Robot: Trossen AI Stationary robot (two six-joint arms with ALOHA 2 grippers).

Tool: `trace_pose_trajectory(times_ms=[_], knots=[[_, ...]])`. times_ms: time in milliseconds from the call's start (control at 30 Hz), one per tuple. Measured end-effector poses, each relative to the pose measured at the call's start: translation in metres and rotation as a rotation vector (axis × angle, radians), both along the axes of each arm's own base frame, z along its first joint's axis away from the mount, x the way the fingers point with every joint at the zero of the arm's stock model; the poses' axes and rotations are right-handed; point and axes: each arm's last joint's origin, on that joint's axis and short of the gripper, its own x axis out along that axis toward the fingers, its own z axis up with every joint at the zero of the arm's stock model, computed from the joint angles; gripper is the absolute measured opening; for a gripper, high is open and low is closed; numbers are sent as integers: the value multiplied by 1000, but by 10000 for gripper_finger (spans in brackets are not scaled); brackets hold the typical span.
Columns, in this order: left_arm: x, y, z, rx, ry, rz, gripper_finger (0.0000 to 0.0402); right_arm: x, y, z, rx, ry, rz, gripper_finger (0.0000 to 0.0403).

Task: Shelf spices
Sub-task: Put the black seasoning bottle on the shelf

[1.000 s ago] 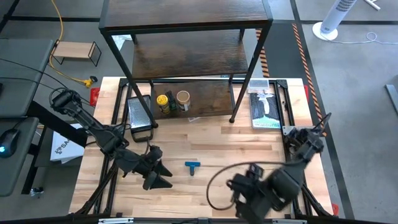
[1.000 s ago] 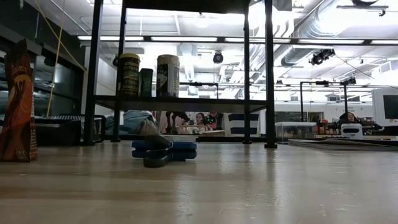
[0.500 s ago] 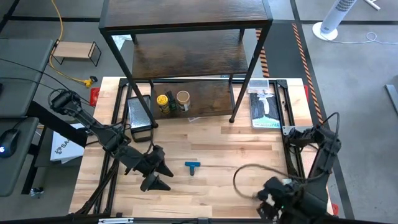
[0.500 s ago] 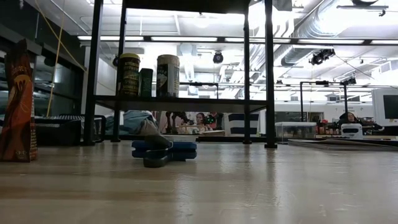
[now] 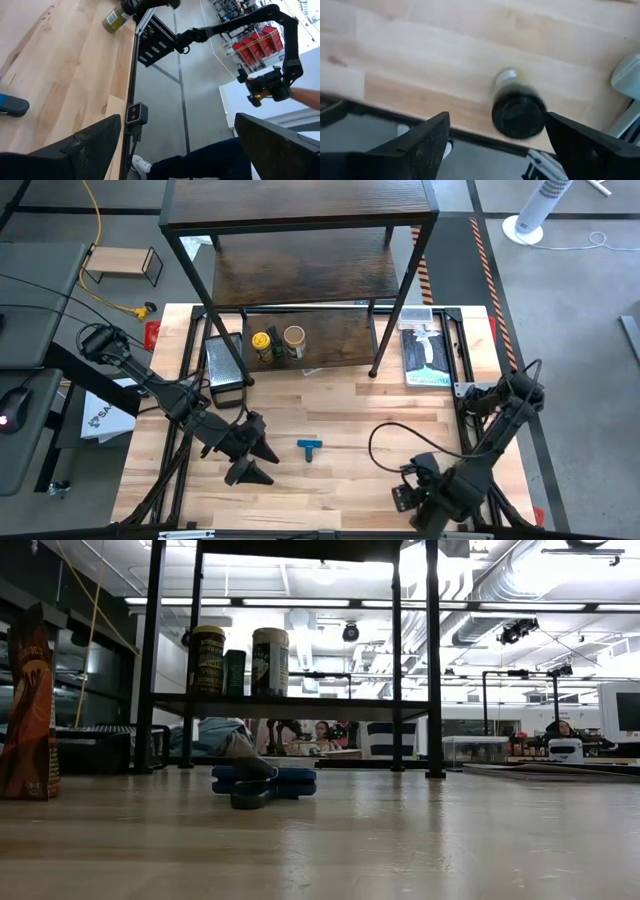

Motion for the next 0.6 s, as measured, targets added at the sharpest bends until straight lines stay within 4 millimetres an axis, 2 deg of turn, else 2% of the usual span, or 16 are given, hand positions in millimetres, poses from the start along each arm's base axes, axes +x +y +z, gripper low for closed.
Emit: trace_pose_trajectory(times_ms=[133,367,600], knots=[[0,1,0,-7,3,10,385,-3,-6,-8,-24,83,-30,323],[1,2,0,-10,7,21,385,-1,-4,-19,7,64,-30,323],[2,4,-1,-3,10,36,385,-3,-4,-41,48,92,-35,323]])
